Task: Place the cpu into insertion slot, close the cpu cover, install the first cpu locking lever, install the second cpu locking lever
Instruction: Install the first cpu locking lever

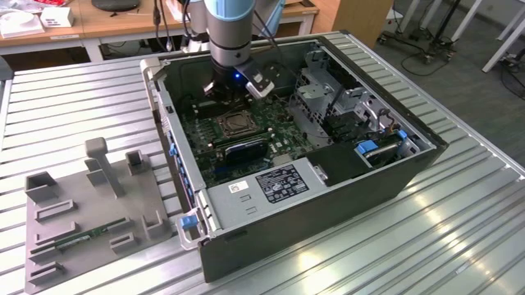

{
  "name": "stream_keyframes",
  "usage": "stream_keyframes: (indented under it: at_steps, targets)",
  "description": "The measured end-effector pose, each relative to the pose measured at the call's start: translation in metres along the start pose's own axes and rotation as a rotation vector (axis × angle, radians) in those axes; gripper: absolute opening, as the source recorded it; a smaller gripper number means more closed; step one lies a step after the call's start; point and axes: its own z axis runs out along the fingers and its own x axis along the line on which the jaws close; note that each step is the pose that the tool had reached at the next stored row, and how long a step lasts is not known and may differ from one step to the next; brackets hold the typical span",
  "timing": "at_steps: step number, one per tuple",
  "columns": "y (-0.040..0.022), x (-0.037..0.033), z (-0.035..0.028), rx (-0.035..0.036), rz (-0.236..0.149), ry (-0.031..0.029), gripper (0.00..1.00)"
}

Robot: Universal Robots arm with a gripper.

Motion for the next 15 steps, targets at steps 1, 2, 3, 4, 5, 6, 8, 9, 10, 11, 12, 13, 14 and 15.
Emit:
stream_keyframes:
  at_steps: [1,2,3,4,5,6,8,9,10,11,12,13,14,15]
  targets:
    - [-0.0003,-0.0002,0.0010,0.0000,0.000,0.0000,0.11]
    - [-0.0006,-0.0003,0.0020,0.0000,0.000,0.0000,0.11]
    - [-0.0009,-0.0004,0.0030,0.0001,0.000,0.0000,0.11]
    - [-0.0012,-0.0005,0.0040,0.0001,0.000,0.0001,0.11]
    - [-0.0015,-0.0006,0.0050,0.0001,0.000,0.0001,0.11]
    - [-0.0017,-0.0007,0.0058,0.0001,0.000,0.0001,0.11]
    - [-0.0017,-0.0007,0.0059,0.0003,0.000,0.0001,0.11]
    - [-0.0017,-0.0007,0.0060,0.0003,0.000,0.0001,0.11]
    - [-0.0017,-0.0008,0.0061,0.0001,0.000,0.0000,0.11]
    - [-0.0018,-0.0007,0.0062,0.0000,0.000,0.0000,0.11]
    - [-0.0019,-0.0007,0.0063,-0.0001,0.000,-0.0001,0.11]
    - [-0.0020,-0.0007,0.0065,-0.0002,0.000,-0.0001,0.11]
    - [-0.0022,-0.0008,0.0066,-0.0003,0.000,-0.0001,0.11]
    - [-0.0023,-0.0007,0.0066,-0.0002,0.000,-0.0001,0.11]
